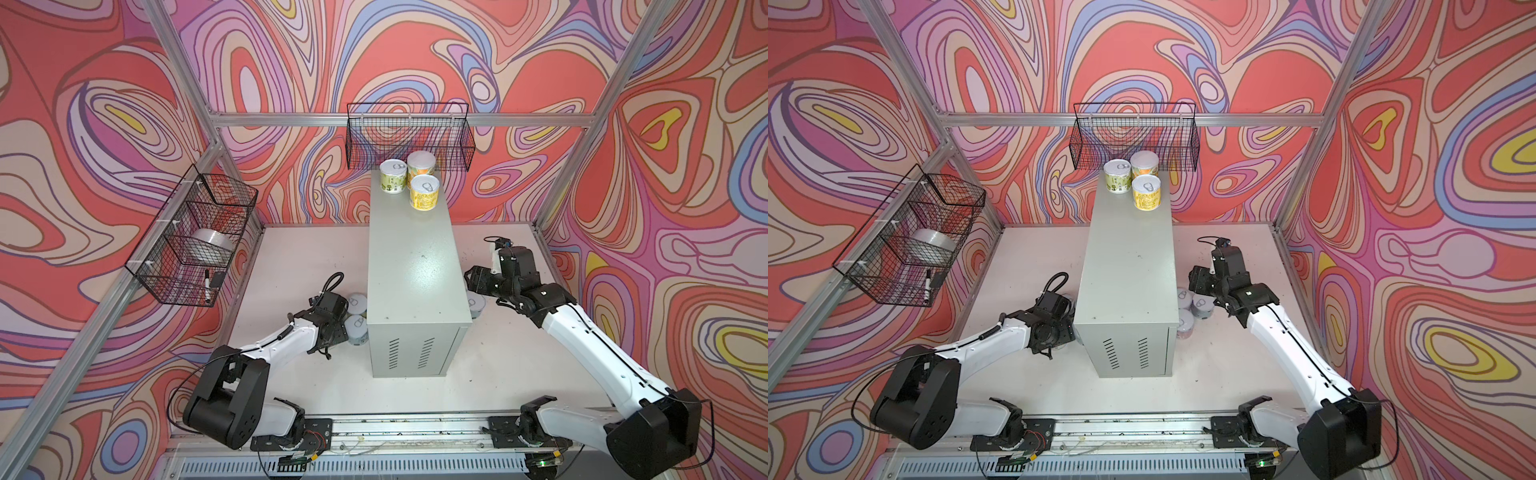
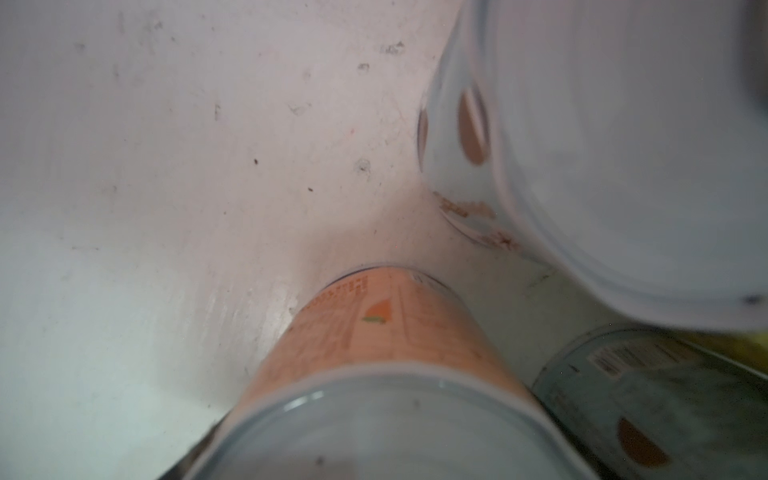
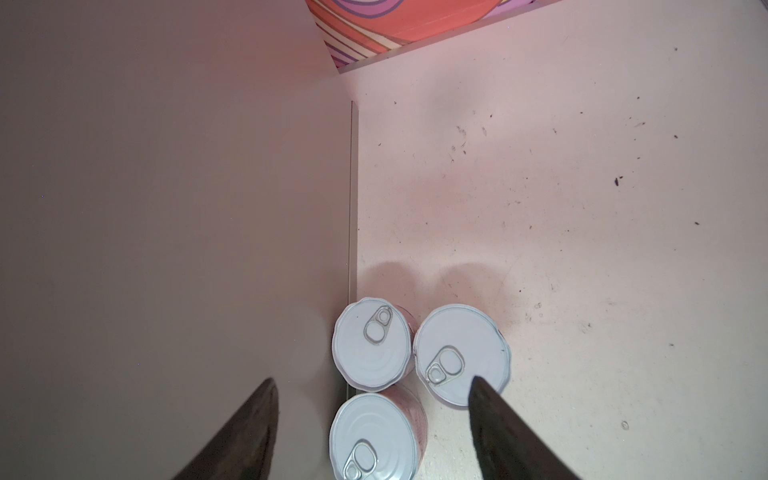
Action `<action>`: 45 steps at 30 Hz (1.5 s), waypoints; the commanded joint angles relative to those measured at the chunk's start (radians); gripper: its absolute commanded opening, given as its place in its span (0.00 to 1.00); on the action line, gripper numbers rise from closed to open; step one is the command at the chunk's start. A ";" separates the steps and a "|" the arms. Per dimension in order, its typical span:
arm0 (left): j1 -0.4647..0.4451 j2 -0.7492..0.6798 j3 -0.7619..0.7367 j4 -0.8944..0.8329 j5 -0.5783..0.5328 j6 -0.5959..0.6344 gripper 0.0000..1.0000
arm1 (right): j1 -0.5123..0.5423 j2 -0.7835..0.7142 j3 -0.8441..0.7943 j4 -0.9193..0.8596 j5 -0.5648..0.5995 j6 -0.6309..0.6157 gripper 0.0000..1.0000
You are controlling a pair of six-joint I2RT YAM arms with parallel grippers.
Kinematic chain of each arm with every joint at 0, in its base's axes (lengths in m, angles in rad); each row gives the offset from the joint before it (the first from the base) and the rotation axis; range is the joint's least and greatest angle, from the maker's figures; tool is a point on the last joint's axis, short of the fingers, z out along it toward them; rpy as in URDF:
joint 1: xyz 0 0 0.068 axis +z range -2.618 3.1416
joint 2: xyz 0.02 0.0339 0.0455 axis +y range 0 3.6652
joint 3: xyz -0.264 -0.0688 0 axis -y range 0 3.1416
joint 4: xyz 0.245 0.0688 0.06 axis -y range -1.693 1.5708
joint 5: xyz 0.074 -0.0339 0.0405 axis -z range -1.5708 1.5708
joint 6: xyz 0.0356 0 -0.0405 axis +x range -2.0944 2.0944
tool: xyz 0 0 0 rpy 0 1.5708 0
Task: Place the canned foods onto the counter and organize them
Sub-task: 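Lower the left gripper onto an orange-labelled can and close on it, then lift the orange-labelled can with the left gripper and carry it over the cabinet top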
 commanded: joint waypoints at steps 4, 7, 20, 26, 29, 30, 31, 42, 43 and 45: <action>-0.009 0.015 0.033 -0.039 -0.038 -0.018 0.62 | -0.005 -0.005 -0.028 0.027 0.017 -0.015 0.74; -0.009 0.011 0.047 -0.054 -0.055 -0.004 0.41 | -0.004 -0.002 -0.032 0.031 0.013 -0.013 0.74; -0.008 -0.069 0.131 -0.172 -0.060 0.120 0.00 | -0.005 0.008 -0.019 0.027 0.013 -0.011 0.74; -0.010 -0.154 0.272 -0.351 0.039 0.191 0.00 | -0.005 -0.002 0.000 0.007 0.027 -0.021 0.74; -0.017 -0.178 0.375 -0.467 0.067 0.212 0.00 | -0.005 -0.002 0.004 -0.002 0.030 -0.022 0.74; -0.020 -0.186 0.415 -0.509 0.071 0.220 0.00 | -0.005 -0.004 0.006 -0.001 0.031 -0.023 0.74; -0.022 -0.188 0.452 -0.545 0.071 0.225 0.00 | -0.005 -0.004 0.006 -0.003 0.032 -0.023 0.74; -0.088 -0.132 1.003 -0.915 0.000 0.317 0.00 | -0.017 -0.004 0.098 -0.074 0.044 -0.048 0.74; -0.105 -0.109 1.056 -0.950 -0.014 0.325 0.00 | -0.019 -0.002 0.112 -0.089 0.044 -0.051 0.74; -0.139 -0.044 1.188 -1.031 -0.042 0.347 0.00 | -0.021 -0.007 0.127 -0.106 0.044 -0.051 0.74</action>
